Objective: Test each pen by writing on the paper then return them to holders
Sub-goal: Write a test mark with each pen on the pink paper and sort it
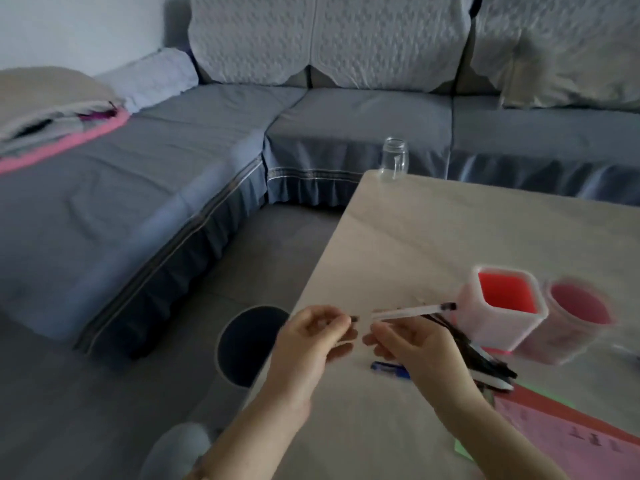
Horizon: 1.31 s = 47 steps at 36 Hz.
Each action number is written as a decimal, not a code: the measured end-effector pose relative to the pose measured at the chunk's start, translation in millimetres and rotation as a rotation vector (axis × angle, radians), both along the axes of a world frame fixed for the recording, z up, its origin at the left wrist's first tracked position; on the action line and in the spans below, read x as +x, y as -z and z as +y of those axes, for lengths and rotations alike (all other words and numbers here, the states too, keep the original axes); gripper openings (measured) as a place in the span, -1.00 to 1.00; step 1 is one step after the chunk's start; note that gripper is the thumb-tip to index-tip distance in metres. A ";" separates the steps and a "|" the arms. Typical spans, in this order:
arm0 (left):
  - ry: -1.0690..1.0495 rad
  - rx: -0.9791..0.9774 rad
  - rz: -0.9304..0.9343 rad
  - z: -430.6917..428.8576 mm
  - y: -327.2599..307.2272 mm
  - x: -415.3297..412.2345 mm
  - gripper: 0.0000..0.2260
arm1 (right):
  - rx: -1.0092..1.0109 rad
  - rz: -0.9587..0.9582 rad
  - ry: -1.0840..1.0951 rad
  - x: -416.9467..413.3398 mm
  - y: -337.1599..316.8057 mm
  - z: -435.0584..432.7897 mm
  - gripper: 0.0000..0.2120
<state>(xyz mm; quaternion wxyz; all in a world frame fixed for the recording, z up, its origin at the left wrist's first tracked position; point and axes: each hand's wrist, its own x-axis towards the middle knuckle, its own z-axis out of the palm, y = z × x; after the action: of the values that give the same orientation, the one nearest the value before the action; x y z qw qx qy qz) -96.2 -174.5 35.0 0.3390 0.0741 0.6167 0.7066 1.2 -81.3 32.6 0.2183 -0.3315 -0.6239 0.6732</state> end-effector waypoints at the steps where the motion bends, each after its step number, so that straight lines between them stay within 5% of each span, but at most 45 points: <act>1: -0.067 -0.035 0.108 -10.4 2.4 -10.1 -0.91 | -0.008 -0.037 -0.036 -6.0 4.2 -2.8 -0.95; 6: -0.254 -0.223 0.638 -57.4 12.6 -62.5 -0.84 | 0.104 -0.206 -0.170 -25.9 22.6 -7.2 -0.84; 11: -0.217 -0.449 0.854 -61.1 46.1 -122.7 -0.84 | 0.274 -0.344 -0.232 -38.0 35.4 2.0 -0.87; 20: 0.091 -0.879 0.772 -34.4 83.9 -149.8 -0.66 | 0.337 -0.416 -0.214 -30.2 43.5 13.7 -0.83; 32: 0.352 -0.372 1.133 22.1 53.8 10.6 -0.71 | 0.527 -0.564 -0.179 64.1 47.6 43.2 -0.72; 39: 0.561 -0.114 1.184 61.8 73.8 115.4 -0.71 | 0.584 -0.655 -0.042 155.8 49.1 68.1 -0.69; 47: 0.756 -0.261 1.380 79.2 105.6 163.8 -0.61 | 0.557 -0.778 0.245 240.9 61.3 107.1 -0.85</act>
<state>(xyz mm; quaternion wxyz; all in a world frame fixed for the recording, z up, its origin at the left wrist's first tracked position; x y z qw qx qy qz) 67.6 -95.3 -70.6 0.1036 0.6587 0.6983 0.2604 242.1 25.8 -28.7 0.1269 -0.5584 -0.7718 0.2765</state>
